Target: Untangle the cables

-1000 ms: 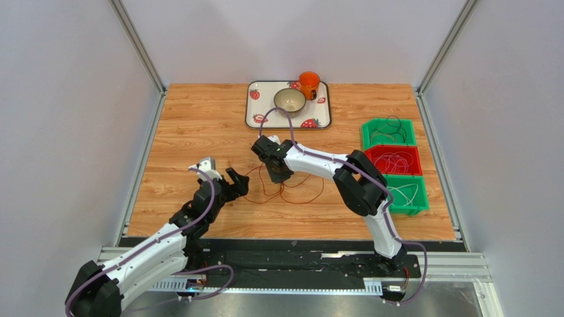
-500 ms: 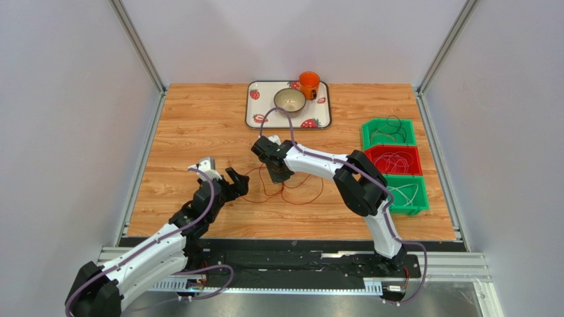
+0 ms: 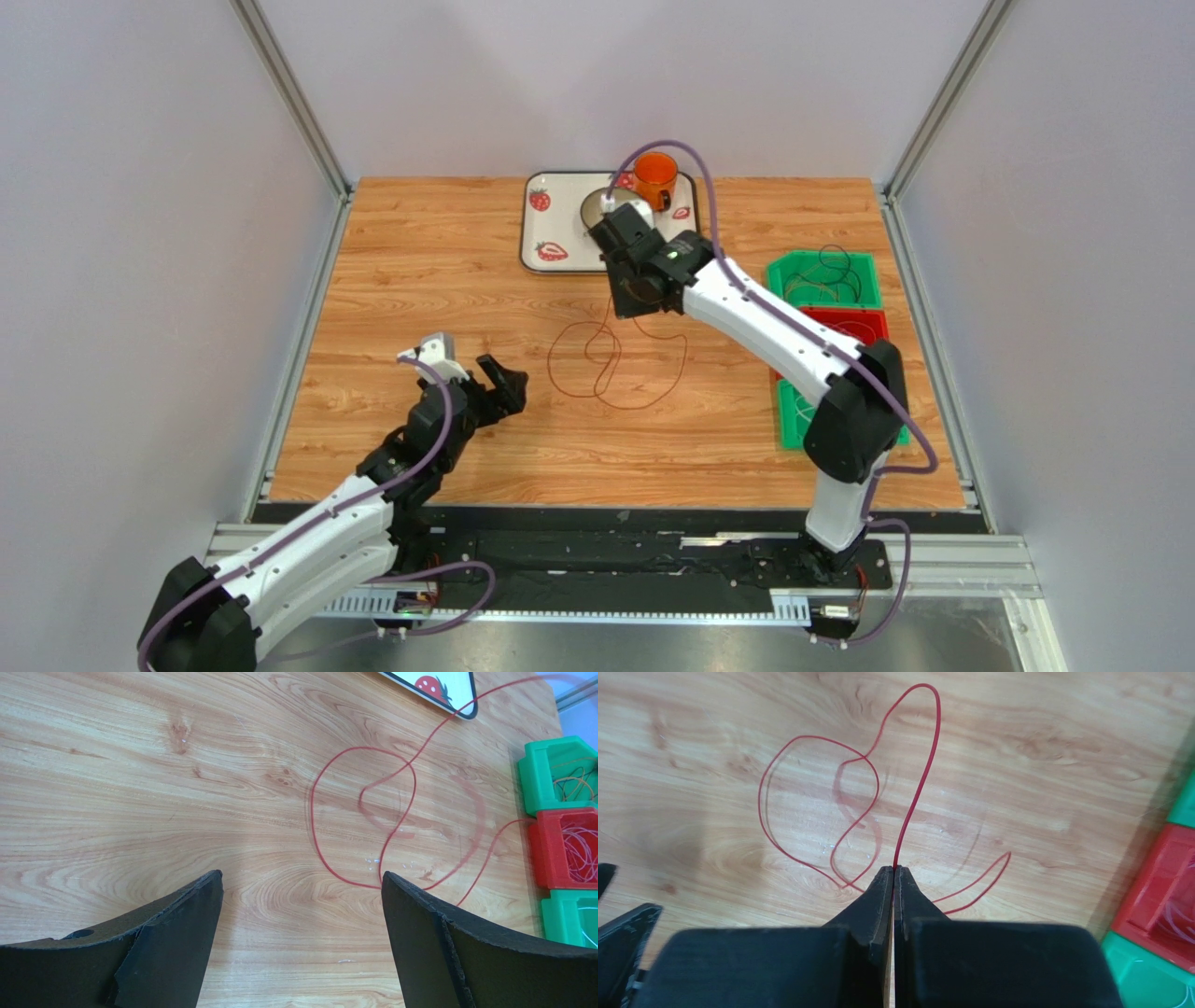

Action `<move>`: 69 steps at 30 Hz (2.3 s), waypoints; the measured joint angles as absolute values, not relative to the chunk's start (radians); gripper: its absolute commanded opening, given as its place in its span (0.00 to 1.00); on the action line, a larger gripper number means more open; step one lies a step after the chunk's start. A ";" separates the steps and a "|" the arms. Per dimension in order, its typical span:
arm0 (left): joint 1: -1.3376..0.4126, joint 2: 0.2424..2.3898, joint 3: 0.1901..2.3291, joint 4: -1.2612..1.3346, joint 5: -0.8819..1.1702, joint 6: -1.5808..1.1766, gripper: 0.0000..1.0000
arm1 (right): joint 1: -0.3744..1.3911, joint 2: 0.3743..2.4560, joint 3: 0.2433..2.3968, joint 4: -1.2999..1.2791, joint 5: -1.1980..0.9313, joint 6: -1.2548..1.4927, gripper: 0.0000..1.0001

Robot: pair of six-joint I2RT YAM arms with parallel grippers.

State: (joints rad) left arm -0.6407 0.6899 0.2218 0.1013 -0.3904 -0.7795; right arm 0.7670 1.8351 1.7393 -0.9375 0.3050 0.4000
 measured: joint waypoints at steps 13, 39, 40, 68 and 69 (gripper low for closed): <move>-0.641 0.687 0.222 0.101 -0.390 -0.780 0.92 | 0.567 1.666 2.064 -1.044 0.326 0.337 0.00; -0.641 0.687 0.222 0.101 -0.390 -0.780 0.92 | 0.194 1.541 2.003 -0.776 0.491 0.131 0.00; -0.641 0.687 0.222 0.101 -0.390 -0.780 0.92 | 0.184 1.540 1.987 -0.757 0.496 0.128 0.00; -0.641 0.717 0.222 0.103 -0.381 -0.779 0.91 | 0.115 1.440 2.049 -0.436 0.399 0.126 0.00; -0.641 0.717 0.222 0.103 -0.381 -0.779 0.91 | 0.114 1.440 2.059 -0.422 0.403 0.127 0.00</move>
